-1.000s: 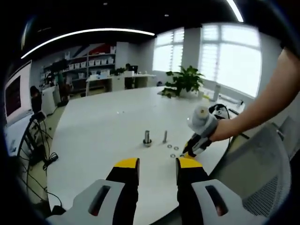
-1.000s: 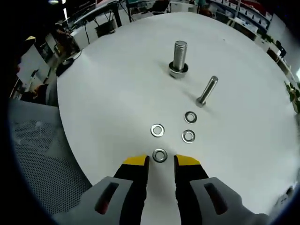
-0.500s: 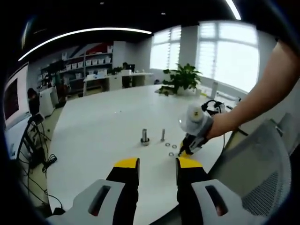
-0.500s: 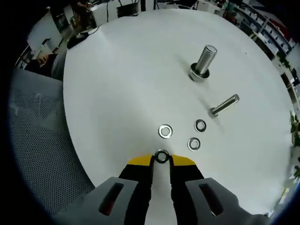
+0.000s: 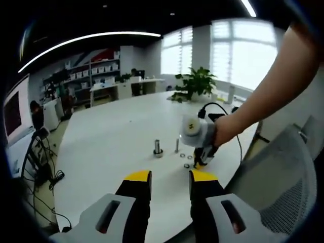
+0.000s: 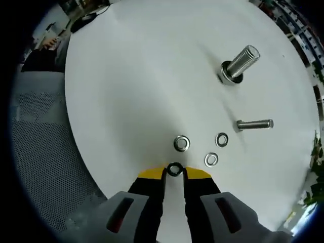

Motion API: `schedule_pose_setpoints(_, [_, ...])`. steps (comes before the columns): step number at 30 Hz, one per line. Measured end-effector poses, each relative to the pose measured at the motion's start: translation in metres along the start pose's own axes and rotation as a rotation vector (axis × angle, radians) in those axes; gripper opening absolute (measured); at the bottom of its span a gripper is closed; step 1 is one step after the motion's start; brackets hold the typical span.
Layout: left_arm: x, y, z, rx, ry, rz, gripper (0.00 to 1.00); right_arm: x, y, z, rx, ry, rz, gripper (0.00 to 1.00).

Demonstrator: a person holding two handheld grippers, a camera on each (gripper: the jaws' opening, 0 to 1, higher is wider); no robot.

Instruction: Place the washer onto the threaded stud by aligning its center hole with the stud, sliding it down to the base, and recovering from edge contact or off-axis alignment until the washer reaches the visible bottom stop.

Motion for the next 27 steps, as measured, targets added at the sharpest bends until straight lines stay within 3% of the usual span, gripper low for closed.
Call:
schedule_pose_setpoints(18, [0.0034,0.0001,0.0040,0.053,-0.008,-0.013,0.27,0.0002,-0.0006,-0.0018,0.008,-0.033,-0.008,0.16])
schedule_pose_setpoints(27, [0.0032,-0.0016,0.0019,0.058,0.005,-0.027,0.27,0.0010,-0.0031,0.0004,0.024,-0.034,0.025,0.16])
Point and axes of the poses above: the point that each gripper's makers call its tool centre point, and the gripper's own axes: x roughly forward along the fingers, z roughly to its right, y roughly out of its top, the point moved 5 cm from there along -x, roughly backward along the fingers, and after that the axes turned 9 degrees about z, right-handed, at the moved point
